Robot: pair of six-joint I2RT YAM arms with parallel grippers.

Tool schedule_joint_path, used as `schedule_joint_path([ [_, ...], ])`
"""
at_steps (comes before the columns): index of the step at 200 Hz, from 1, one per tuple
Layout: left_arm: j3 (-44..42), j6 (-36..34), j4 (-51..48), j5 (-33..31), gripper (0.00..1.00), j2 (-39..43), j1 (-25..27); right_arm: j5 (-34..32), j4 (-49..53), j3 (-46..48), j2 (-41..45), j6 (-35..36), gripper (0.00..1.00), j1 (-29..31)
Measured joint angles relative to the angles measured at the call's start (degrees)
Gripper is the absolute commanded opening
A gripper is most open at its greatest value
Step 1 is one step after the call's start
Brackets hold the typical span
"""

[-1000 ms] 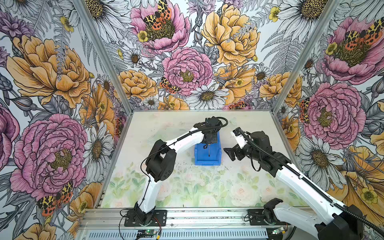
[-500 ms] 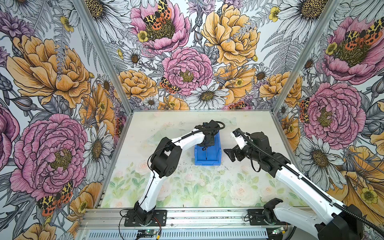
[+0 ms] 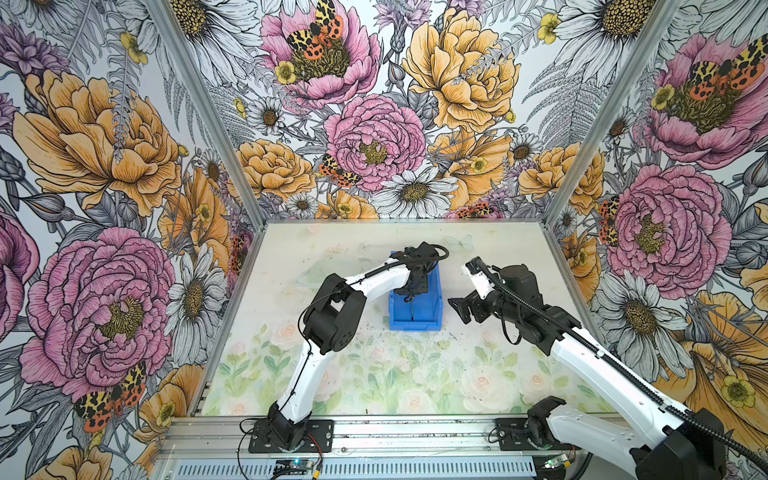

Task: Put the screwdriver in the bin
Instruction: 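Lower the screwdriver into the blue bin and open the left gripper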

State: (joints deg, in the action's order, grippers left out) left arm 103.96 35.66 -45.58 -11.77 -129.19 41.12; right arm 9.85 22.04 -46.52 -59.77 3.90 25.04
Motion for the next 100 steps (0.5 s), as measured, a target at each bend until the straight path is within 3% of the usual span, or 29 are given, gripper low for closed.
schedule_joint_path([
  [47,0.0,0.4,0.2,0.5,0.10,-1.4,0.0,-0.7,0.0,0.3,0.0,0.0,1.00,0.0],
  [100,0.0,0.4,0.5,0.7,0.24,-1.4,0.0,-1.3,0.0,0.3,0.0,0.0,0.99,0.0],
])
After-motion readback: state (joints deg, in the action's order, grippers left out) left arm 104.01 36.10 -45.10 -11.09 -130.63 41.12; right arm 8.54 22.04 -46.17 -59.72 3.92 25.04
